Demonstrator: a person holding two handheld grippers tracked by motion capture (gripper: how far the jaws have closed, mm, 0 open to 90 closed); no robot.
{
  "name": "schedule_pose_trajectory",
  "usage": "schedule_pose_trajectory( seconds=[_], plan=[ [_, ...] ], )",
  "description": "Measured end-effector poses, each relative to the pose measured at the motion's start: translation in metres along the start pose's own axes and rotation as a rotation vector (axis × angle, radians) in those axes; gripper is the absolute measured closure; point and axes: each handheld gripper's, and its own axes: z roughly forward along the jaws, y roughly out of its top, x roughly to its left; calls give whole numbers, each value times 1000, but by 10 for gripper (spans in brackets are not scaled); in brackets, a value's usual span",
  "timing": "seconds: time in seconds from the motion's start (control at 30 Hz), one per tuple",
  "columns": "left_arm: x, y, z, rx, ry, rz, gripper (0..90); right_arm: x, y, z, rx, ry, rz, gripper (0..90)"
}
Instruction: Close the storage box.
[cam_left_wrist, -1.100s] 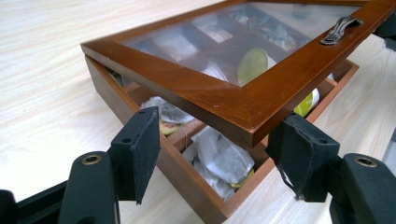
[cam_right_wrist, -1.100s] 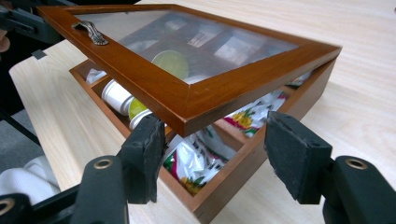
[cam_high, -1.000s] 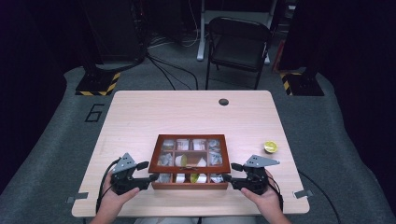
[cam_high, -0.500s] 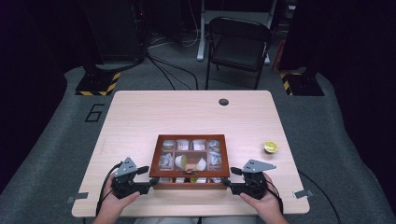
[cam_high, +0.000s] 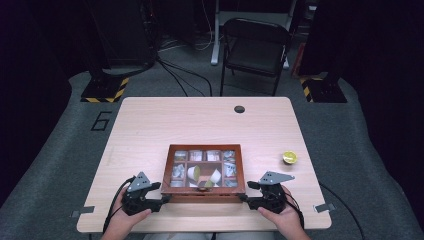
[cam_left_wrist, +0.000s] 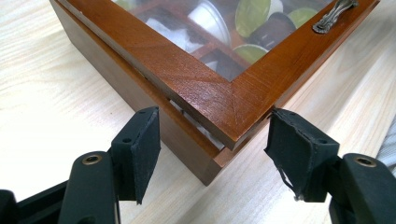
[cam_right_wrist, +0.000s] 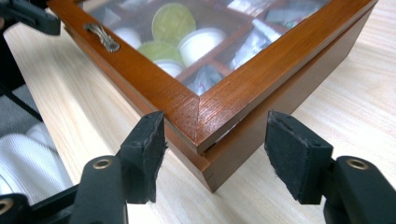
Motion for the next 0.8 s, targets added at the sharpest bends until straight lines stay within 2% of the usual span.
schedule_pose_trajectory(
  seconds=[0.07, 0.13, 0.23, 0.33, 0.57, 0.63, 0.8],
  plan=[
    [0, -1, 1, 1, -2, -3, 348, 0, 0, 1, 6, -5, -1, 377],
    [1, 0, -1, -32, -26, -32, 351, 0, 0, 1, 10, -11, 0, 386],
    [4, 0, -4, -53, -9, -41, 351, 0, -1, 2, 8, -9, 1, 386],
    [6, -1, -5, -55, -18, -75, 351, 0, 0, 2, 4, -6, 9, 386],
    [10, 0, -6, -63, -14, -74, 351, -1, 1, 1, -9, -7, 10, 386],
    [11, 0, -7, -80, -9, -95, 351, -3, 2, -1, -27, -9, 21, 386],
    [16, 1, -9, -95, 7, -109, 350, -13, 2, -7, -55, -35, 55, 386]
  ],
)
